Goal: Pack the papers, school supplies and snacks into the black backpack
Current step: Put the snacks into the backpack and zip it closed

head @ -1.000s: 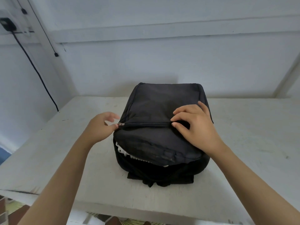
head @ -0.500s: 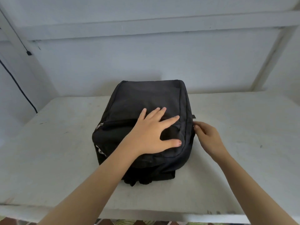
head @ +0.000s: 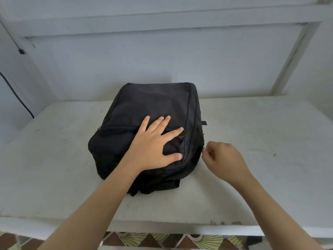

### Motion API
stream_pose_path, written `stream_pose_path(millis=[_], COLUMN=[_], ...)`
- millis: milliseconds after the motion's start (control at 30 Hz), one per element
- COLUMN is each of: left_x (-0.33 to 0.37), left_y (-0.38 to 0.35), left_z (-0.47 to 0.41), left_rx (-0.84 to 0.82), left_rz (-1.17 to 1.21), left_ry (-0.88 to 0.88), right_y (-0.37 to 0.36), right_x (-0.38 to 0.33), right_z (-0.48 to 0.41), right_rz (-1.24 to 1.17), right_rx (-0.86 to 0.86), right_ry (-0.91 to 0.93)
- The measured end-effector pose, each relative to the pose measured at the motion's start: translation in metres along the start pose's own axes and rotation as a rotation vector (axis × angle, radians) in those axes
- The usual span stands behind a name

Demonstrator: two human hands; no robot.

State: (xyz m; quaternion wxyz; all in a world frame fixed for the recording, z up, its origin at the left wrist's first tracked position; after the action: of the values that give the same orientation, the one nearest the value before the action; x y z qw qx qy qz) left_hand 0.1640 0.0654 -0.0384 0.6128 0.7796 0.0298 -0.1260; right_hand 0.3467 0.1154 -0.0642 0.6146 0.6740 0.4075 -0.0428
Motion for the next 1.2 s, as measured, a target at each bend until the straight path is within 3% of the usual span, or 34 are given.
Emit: stream_pose_path(millis=[167, 267, 367, 433, 500, 600, 700, 833, 1000, 1200], left_x=[0.001, 0.007, 0.016, 0.025, 0.037, 0.054, 0.066, 0.077, 0.083, 0.081], left_y=[0.005, 0.011, 0.021, 0.037, 0.044, 0.031, 0.003, -0.019, -0.022, -0.015], left_z=[0.000, 0.010, 0.033, 0.056, 0.077, 0.099, 0.115, 0.118, 0.109, 0.100], left_rx=[-0.033, 0.059, 0.270, 0.526, 0.648, 0.559, 0.395, 0.244, 0.257, 0.287], left_rz=[0.218, 0.451, 0.694, 0.651, 0.608, 0.610, 0.613, 0.710, 0.689, 0.507], left_ry=[0.060, 0.127, 0.250, 0.293, 0.297, 0.354, 0.525, 0.671, 0.711, 0.786], right_y=[-0.007, -0.018, -0.032, -0.037, -0.038, -0.037, -0.037, -0.040, -0.033, -0.014], right_x=[-0.023, -0.038, -0.051, -0.057, -0.059, -0.057, -0.053, -0.044, -0.026, -0.023], right_z=[0.033, 0.052, 0.068, 0.073, 0.075, 0.073, 0.075, 0.079, 0.068, 0.052], right_rz=[-0.044, -0.076, -0.093, -0.111, -0.116, -0.111, -0.154, -0.257, -0.311, -0.360], right_rx=[0.048, 0.064, 0.068, 0.059, 0.045, 0.033, 0.005, -0.131, -0.136, 0.074], right_ry=[0.260, 0.410, 0.538, 0.585, 0.593, 0.592, 0.605, 0.593, 0.548, 0.600])
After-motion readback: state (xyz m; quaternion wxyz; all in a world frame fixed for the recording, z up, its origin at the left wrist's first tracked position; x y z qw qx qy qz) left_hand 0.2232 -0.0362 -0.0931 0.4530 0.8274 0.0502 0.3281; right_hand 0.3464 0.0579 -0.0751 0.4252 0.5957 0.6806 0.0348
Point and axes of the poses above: each hand's wrist, its own z-axis away from the middle knuckle, its own y-axis out of the back of the hand, x = y × z, the point moved 5 cm from there along -z, towards the middle knuckle, and after that the axes turned 9 degrees about -z, right-handed, at the moved point
